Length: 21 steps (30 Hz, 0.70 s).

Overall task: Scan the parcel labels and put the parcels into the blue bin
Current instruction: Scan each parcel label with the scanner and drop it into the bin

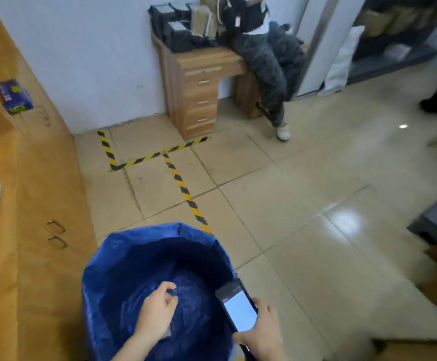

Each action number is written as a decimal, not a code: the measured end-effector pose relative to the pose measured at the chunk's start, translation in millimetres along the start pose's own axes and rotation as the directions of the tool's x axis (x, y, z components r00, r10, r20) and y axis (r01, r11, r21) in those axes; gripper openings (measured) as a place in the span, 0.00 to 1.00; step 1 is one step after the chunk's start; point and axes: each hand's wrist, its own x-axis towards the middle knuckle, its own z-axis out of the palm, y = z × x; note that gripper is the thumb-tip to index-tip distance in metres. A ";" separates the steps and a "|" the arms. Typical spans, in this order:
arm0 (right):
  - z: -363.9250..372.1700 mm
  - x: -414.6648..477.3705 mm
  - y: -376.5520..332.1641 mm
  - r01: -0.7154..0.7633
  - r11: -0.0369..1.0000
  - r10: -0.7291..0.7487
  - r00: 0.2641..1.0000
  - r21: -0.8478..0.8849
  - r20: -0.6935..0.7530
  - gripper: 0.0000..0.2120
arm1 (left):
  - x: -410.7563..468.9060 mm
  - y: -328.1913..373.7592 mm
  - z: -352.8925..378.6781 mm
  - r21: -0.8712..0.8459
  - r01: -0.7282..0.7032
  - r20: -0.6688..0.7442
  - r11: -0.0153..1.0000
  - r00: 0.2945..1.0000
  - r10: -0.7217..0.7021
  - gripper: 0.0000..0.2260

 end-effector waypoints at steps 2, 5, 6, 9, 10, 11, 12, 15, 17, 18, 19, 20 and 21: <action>-28.4 -17.6 14.9 -0.027 0.999 0.030 0.997 0.044 -0.076 0.45 | -5.1 29.2 6.5 0.039 -0.094 0.042 0.995 0.995 0.092 0.09; -70.6 -45.7 44.2 -0.063 0.993 0.081 0.981 0.104 -0.179 0.44 | -17.4 78.5 24.3 0.047 -0.215 0.111 0.975 0.972 0.209 0.10; -85.1 -55.4 55.9 -0.077 0.989 0.102 0.972 0.125 -0.210 0.43 | -22.8 96.5 33.5 0.047 -0.256 0.140 0.966 0.959 0.247 0.10; -126.5 -85.3 94.7 -0.120 0.979 0.165 0.941 0.165 -0.296 0.43 | -41.1 151.4 69.9 0.029 -0.374 0.220 0.927 0.907 0.359 0.10; -138.7 -95.2 109.4 -0.132 0.975 0.184 0.931 0.178 -0.314 0.43 | -48.7 169.8 85.5 0.026 -0.411 0.255 0.911 0.884 0.391 0.09; -150.3 -105.3 125.6 -0.147 0.971 0.205 0.920 0.189 -0.333 0.44 | -58.1 187.7 102.6 0.024 -0.446 0.287 0.894 0.860 0.422 0.09; -160.7 -116.2 142.9 -0.168 0.965 0.231 0.906 0.201 -0.353 0.44 | -69.4 204.2 120.4 0.026 -0.479 0.314 0.877 0.837 0.448 0.09; -190.4 -151.4 200.2 -0.224 0.940 0.316 0.858 0.258 -0.406 0.45 | -115.3 245.9 177.4 0.002 -0.561 0.382 0.828 0.766 0.517 0.11; -209.3 -174.5 238.7 -0.241 0.928 0.350 0.825 0.283 -0.444 0.45 | -148.3 265.8 214.3 -0.025 -0.601 0.421 0.799 0.718 0.554 0.12; -218.1 -185.9 258.7 -0.253 0.921 0.370 0.807 0.297 -0.460 0.46 | -166.2 274.7 232.1 -0.036 -0.619 0.435 0.785 0.697 0.570 0.12; -227.9 -199.0 281.7 -0.266 0.912 0.392 0.790 0.313 -0.472 0.46 | -186.4 284.3 252.3 -0.047 -0.635 0.446 0.771 0.677 0.585 0.12; -235.7 -208.9 299.2 -0.276 0.905 0.410 0.770 0.324 -0.488 0.45 | -202.0 291.4 268.1 -0.056 -0.642 0.459 0.765 0.664 0.591 0.13; -241.6 -217.1 315.9 -0.285 0.898 0.426 0.750 0.335 -0.505 0.45 | -216.6 297.1 282.4 -0.060 -0.648 0.476 0.759 0.650 0.592 0.13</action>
